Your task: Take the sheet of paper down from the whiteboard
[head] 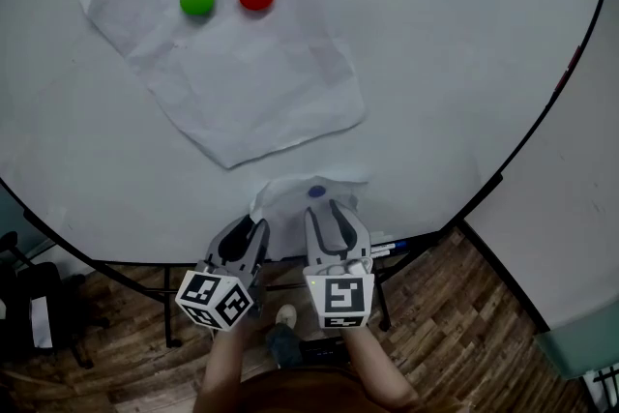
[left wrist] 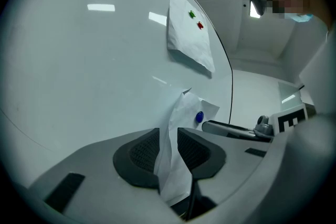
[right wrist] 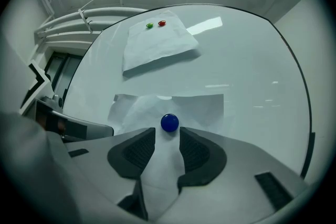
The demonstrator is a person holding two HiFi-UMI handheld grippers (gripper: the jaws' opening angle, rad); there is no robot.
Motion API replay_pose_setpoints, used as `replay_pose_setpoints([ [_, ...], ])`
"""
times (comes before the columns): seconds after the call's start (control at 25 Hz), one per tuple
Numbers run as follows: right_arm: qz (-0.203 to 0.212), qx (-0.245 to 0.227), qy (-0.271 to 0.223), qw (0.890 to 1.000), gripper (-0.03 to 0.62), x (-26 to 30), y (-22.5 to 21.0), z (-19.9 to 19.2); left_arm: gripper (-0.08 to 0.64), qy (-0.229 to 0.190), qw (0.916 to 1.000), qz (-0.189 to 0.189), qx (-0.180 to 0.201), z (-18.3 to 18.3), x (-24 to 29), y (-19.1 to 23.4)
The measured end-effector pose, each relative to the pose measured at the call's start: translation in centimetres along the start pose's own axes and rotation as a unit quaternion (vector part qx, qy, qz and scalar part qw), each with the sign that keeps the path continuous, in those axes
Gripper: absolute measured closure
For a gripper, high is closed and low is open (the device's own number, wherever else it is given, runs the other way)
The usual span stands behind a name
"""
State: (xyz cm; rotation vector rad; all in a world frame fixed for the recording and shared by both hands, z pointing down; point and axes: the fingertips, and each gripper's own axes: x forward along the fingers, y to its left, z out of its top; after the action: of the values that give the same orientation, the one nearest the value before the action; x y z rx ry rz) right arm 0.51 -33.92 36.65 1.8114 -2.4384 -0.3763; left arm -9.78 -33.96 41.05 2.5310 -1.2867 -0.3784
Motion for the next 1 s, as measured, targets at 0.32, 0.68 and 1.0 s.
replay_pose_setpoints([
  [0.32, -0.02, -0.042, -0.042, 0.998, 0.439, 1.0, 0.0, 1.8, 0.451, 0.008, 0.9996, -0.012, 0.024, 0.7, 0.3, -0.1],
  [0.68, -0.03, -0.078, -0.055, 0.995, 0.456, 1.8, 0.0, 2.0, 0.466, 0.004, 0.9998, -0.007, 0.018, 0.5, 0.5, 0.3],
  [1.0, -0.029, -0.088, -0.063, 0.994, 0.466, 2.1, -0.1, 2.1, 0.502, 0.006, 0.9997, -0.004, 0.024, 0.5, 1.2, 0.3],
])
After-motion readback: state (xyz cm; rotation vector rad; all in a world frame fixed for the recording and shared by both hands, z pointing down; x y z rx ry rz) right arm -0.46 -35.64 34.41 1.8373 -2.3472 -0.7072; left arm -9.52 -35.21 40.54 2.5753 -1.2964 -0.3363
